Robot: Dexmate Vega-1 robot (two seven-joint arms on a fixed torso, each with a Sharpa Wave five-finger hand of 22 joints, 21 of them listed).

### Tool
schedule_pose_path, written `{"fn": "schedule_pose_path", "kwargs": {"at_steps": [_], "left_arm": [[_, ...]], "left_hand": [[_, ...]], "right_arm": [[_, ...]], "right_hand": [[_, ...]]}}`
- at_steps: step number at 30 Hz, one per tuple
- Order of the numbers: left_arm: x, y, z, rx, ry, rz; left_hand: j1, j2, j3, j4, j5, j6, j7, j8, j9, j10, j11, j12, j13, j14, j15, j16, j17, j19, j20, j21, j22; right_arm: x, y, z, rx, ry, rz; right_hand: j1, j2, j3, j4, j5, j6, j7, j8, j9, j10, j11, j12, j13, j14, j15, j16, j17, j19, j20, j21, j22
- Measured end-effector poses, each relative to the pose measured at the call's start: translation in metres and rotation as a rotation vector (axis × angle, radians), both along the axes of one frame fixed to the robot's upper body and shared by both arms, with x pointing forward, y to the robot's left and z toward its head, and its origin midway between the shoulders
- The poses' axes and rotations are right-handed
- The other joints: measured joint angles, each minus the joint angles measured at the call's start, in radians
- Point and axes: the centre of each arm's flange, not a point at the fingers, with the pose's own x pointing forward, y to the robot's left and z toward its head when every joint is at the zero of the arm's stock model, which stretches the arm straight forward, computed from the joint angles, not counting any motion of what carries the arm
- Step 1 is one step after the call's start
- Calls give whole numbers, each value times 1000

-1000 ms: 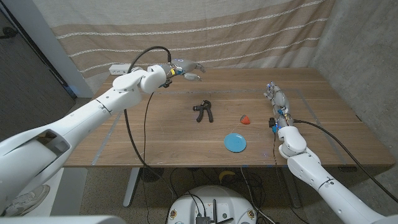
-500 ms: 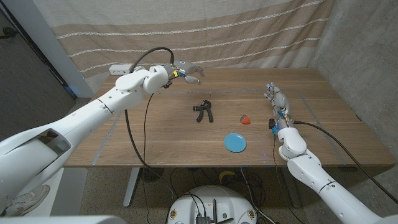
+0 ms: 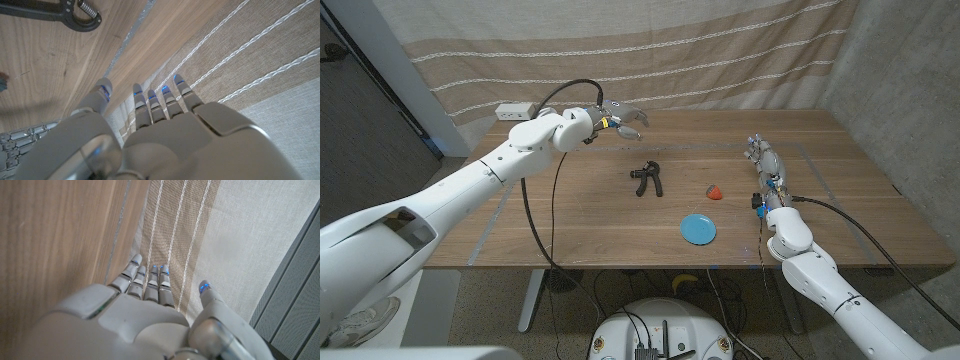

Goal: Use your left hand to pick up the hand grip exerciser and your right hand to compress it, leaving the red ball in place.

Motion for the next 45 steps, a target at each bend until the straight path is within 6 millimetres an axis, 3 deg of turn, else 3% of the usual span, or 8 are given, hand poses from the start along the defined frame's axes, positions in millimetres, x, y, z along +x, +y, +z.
{"fn": "schedule_pose_path", "kwargs": {"at_steps": [16, 45], "left_arm": [[7, -4, -8, 45, 5, 15], [35, -10, -18, 95, 64, 19]], "left_hand": [[65, -6, 6, 0, 0, 11, -7, 0, 0, -2, 2, -1, 0, 0, 0, 0, 5, 11, 0, -1, 0], [114, -11, -4, 4, 0, 22, -3, 0, 5, -7, -4, 0, 0, 0, 0, 0, 5, 16, -5, -5, 3]], "right_arm": [[-1, 2, -1, 2, 3, 1], [8, 3, 2, 0, 20, -4]], "right_hand": [[0, 0, 0, 0, 0, 13, -2, 0, 0, 5, 5, 0, 0, 0, 0, 5, 0, 4, 4, -8, 0], [0, 0, 0, -5, 0, 23, -2, 0, 0, 18, 7, 8, 0, 5, -5, 5, 0, 11, -4, -11, 0]]}}
